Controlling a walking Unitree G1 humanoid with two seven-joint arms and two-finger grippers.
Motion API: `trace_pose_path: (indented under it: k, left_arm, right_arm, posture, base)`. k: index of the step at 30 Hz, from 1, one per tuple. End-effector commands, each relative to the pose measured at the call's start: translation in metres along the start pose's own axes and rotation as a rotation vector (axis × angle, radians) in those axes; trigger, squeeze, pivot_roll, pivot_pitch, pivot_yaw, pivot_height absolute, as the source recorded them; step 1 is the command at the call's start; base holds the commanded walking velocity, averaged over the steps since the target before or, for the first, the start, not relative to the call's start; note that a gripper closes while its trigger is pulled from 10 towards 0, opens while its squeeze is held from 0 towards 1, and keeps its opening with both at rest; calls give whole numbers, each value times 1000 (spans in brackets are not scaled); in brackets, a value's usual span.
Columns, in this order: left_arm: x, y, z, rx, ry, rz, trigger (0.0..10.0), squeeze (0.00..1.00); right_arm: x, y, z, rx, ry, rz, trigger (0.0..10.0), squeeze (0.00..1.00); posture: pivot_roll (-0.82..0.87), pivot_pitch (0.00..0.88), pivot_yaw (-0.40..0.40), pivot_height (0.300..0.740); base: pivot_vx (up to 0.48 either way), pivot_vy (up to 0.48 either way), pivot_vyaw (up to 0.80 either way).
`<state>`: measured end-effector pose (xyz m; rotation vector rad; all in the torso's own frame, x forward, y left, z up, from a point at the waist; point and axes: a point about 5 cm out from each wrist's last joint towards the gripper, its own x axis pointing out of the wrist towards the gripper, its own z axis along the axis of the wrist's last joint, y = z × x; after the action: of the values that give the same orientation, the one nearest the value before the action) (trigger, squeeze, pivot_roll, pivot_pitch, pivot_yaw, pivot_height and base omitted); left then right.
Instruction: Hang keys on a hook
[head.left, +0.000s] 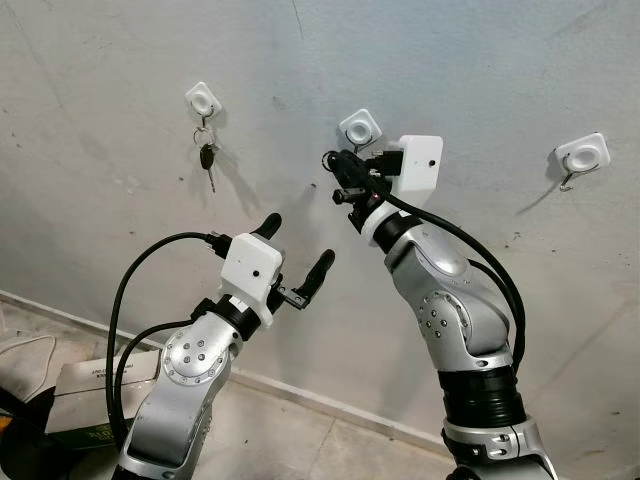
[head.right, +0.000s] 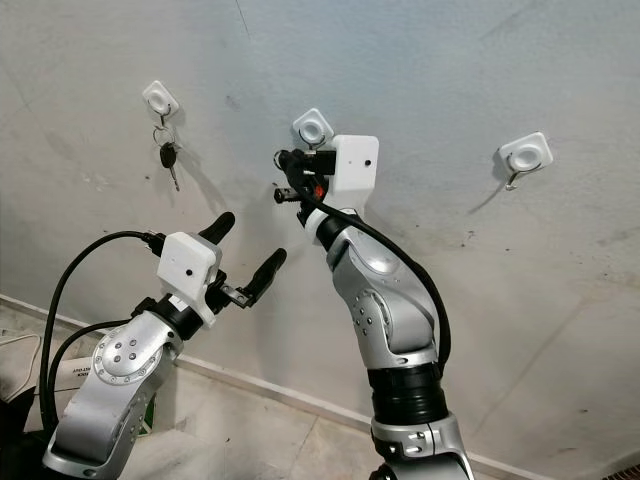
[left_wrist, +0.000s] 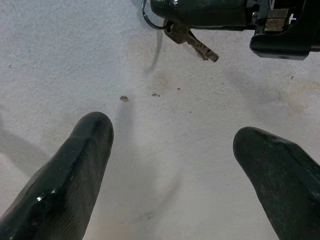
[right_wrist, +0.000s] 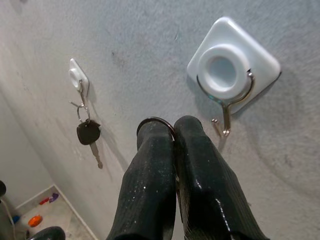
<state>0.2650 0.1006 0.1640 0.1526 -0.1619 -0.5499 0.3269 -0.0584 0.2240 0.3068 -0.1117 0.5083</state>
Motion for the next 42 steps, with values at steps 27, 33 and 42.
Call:
trace_pose_path:
  k: [27, 33, 42]
  left_arm:
    - [-1, 2, -1, -1, 15, 13, 10000, 0]
    - [-1, 3, -1, -2, 16, 14, 10000, 0]
    - [-1, 3, -1, -2, 18, 14, 10000, 0]
  right_arm:
    - [10, -3, 9, -56, -64, -67, 10000, 0]
    - [9, -8, 7, -64, -57, -86, 10000, 0]
    - [7, -12, 6, -68, -58, -101, 10000, 0]
  posture:
    - [97, 0, 30, 740]
    - [96, 0, 30, 740]
    - [97, 0, 32, 740]
  base:
    - [0, 0, 0]
    - [0, 0, 0]
    - [0, 0, 0]
